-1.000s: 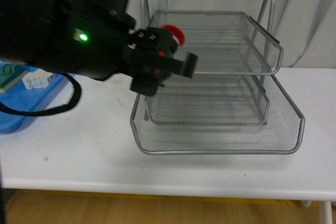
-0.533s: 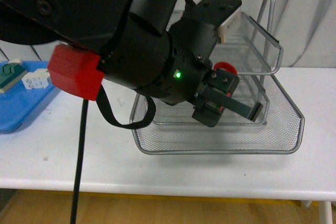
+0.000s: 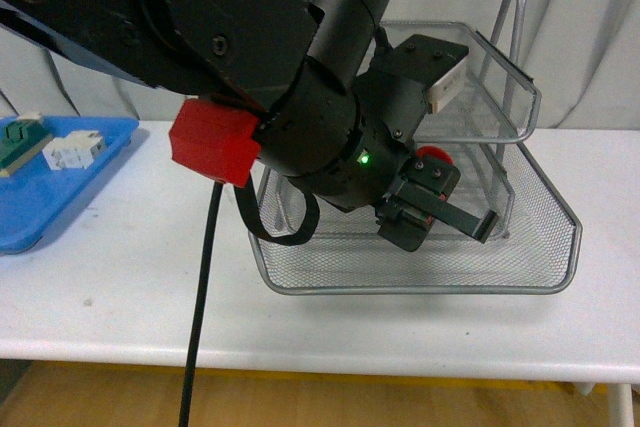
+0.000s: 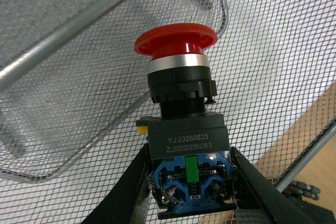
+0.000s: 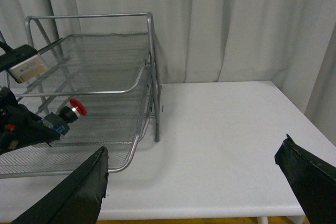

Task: Place button on rack with both arms

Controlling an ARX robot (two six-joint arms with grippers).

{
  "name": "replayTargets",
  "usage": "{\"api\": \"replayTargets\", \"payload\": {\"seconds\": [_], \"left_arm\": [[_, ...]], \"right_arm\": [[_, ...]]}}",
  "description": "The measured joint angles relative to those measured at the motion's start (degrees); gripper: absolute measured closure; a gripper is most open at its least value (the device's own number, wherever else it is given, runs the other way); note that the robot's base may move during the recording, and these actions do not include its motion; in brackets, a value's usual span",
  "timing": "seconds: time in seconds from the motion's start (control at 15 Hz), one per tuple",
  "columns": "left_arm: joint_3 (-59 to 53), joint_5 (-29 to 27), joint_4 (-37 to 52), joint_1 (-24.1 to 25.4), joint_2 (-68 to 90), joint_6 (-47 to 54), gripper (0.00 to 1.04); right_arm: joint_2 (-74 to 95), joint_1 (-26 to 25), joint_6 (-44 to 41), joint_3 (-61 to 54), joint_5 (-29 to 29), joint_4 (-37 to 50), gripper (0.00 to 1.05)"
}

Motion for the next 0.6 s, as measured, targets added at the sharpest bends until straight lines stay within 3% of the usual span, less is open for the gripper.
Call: {"api": "replayTargets", "payload": {"seconds": [0.27,0.6], "left_arm": [[6.6,-0.4,-5.9,0.1,6.1,0.0,0.69],[10.7,-0.3,-5.2,1.0,6.6,-3.1,0.20]], "right_arm": [[0.0,0.0,0.0,0.0,0.0,0.0,0.06],[0.0,0.0,0.0,0.0,0.0,0.0,0.06]]}}
